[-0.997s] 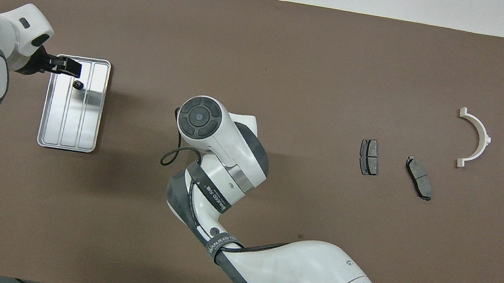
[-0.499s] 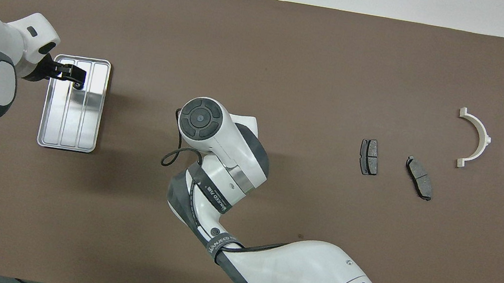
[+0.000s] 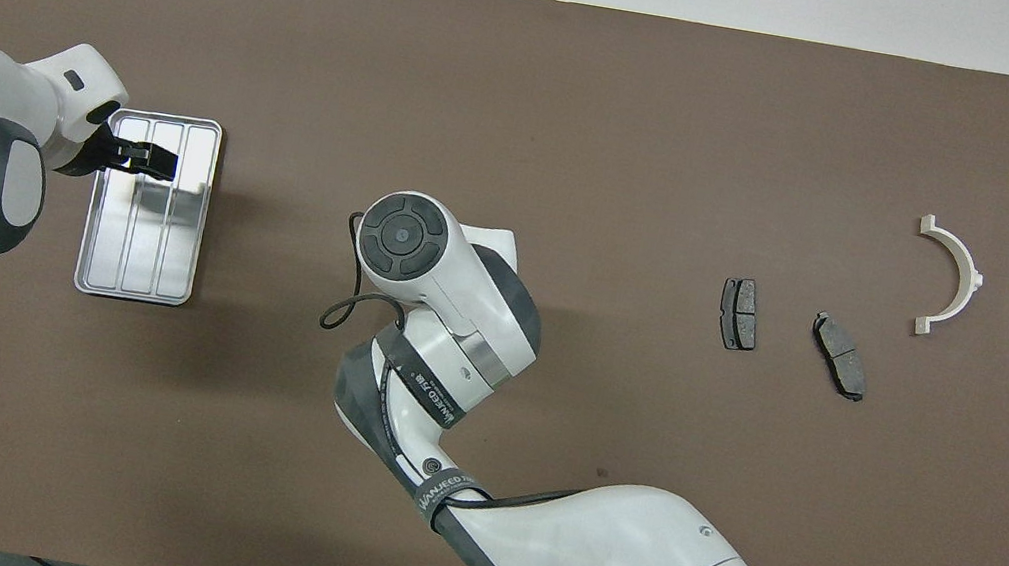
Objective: Place bearing gear from tray to pile
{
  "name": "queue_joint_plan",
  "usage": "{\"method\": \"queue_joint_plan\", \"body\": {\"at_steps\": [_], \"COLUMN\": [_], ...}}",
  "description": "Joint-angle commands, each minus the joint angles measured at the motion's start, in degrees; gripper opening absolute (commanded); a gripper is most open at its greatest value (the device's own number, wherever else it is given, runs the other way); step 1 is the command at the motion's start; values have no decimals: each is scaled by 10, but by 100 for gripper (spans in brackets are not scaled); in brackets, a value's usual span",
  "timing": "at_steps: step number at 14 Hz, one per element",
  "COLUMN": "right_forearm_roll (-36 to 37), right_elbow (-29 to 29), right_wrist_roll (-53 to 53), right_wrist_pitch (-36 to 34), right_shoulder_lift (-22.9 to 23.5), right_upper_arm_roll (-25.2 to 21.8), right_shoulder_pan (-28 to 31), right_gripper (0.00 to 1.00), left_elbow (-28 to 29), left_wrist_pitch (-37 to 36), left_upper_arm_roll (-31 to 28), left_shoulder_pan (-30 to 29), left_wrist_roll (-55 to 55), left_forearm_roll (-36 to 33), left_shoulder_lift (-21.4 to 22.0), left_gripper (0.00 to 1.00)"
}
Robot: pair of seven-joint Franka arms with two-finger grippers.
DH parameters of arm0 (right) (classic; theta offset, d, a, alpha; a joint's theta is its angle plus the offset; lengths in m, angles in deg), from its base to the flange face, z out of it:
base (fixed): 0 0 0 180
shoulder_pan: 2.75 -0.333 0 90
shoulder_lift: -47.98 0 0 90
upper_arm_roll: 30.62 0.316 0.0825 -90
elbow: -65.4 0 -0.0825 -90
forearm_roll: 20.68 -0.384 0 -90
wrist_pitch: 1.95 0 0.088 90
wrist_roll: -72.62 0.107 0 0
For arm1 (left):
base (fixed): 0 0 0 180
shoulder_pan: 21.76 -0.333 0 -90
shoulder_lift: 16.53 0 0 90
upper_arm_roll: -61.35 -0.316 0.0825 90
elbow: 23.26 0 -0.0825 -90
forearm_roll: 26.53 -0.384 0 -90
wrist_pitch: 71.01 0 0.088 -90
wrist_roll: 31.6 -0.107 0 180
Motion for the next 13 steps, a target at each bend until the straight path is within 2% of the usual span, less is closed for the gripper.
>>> {"method": "queue_joint_plan", "body": {"at_steps": [1, 6, 10, 13], "right_forearm_roll": [2, 3, -2, -30], "right_elbow": [18, 7, -51, -57], "right_wrist_roll": [-11, -13, -66, -188], "right_wrist_pitch": [9, -12, -126, -191], "right_shoulder_lift": [-1, -4, -29, -87], "right_upper_arm_roll": [4, 4, 4, 4], "right_shoulder_pan": [12, 21, 53, 109], "right_gripper": [0, 0, 0, 0], "left_elbow": [16, 16, 16, 16], "left_wrist_pitch": [22, 47, 52, 55], "left_upper_arm_roll": [1, 1, 1, 1], "left_shoulder_pan": [1, 6, 6, 6], "left_wrist_roll": [-4, 16, 16, 13], "left_forearm_roll": [13, 13, 13, 13], "left_shoulder_lift": [6, -8, -12, -13], "left_gripper": [90, 89, 88, 87]}}
